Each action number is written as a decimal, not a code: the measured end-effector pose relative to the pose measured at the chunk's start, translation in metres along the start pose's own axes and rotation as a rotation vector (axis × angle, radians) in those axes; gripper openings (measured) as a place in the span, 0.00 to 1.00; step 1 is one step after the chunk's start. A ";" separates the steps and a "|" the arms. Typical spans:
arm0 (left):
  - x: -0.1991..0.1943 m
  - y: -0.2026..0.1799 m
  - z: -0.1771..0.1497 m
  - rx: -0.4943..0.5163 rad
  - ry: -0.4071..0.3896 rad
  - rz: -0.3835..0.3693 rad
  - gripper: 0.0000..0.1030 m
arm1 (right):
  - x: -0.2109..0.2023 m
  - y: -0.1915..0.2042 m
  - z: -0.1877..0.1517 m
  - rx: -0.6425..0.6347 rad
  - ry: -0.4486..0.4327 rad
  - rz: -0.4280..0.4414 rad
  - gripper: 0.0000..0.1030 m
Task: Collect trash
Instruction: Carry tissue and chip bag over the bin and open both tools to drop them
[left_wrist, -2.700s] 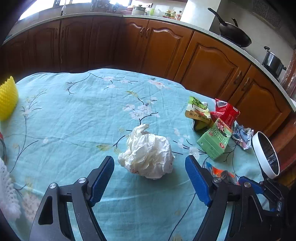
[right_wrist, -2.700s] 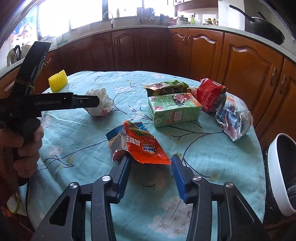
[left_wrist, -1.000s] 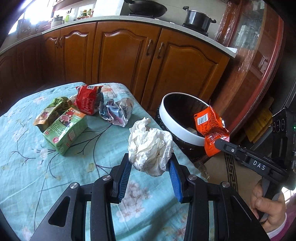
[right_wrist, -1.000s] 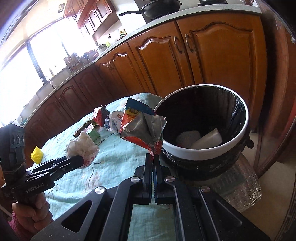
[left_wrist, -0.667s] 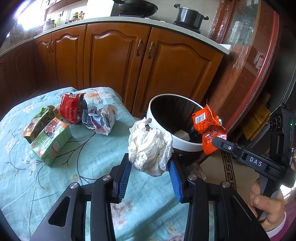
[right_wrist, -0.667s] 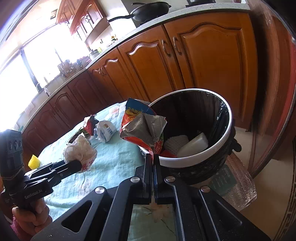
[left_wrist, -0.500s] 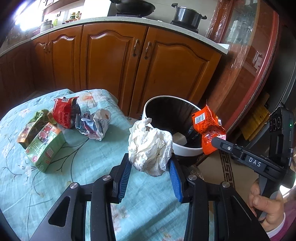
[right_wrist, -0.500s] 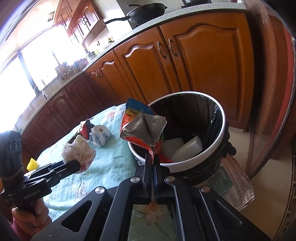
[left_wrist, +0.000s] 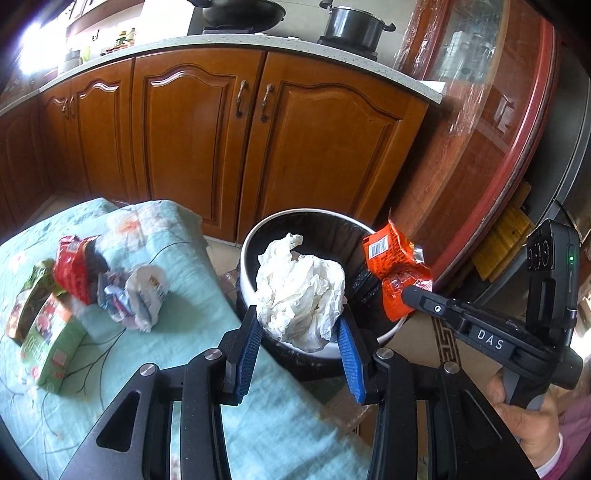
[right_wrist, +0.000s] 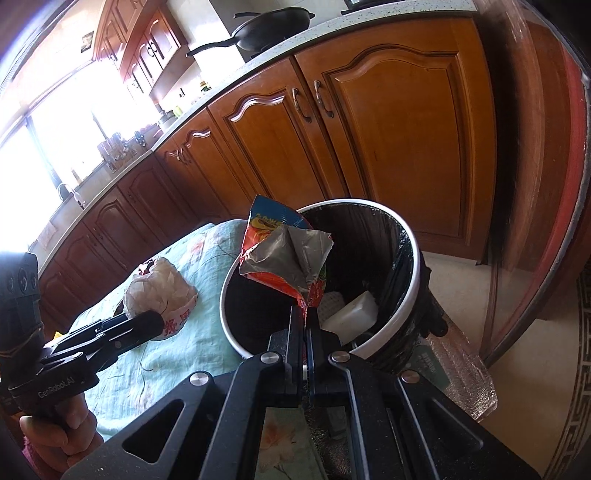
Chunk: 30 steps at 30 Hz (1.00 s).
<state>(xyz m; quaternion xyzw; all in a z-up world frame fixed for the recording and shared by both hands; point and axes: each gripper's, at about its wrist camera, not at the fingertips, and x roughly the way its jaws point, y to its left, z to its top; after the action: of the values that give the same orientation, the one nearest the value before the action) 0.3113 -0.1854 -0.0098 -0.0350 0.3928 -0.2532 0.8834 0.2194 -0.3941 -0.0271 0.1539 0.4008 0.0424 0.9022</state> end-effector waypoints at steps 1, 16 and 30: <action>0.004 -0.002 0.002 0.001 0.001 -0.001 0.38 | 0.001 -0.002 0.002 0.003 0.003 -0.001 0.01; 0.063 -0.022 0.024 0.054 0.046 0.014 0.40 | 0.028 -0.011 0.024 -0.022 0.053 -0.055 0.01; 0.050 -0.004 0.015 -0.006 0.037 0.008 0.65 | 0.028 -0.019 0.022 0.049 0.047 -0.014 0.49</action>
<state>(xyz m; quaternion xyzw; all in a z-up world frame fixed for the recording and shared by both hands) 0.3486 -0.2145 -0.0322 -0.0314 0.4099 -0.2489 0.8770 0.2530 -0.4123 -0.0392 0.1723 0.4238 0.0299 0.8887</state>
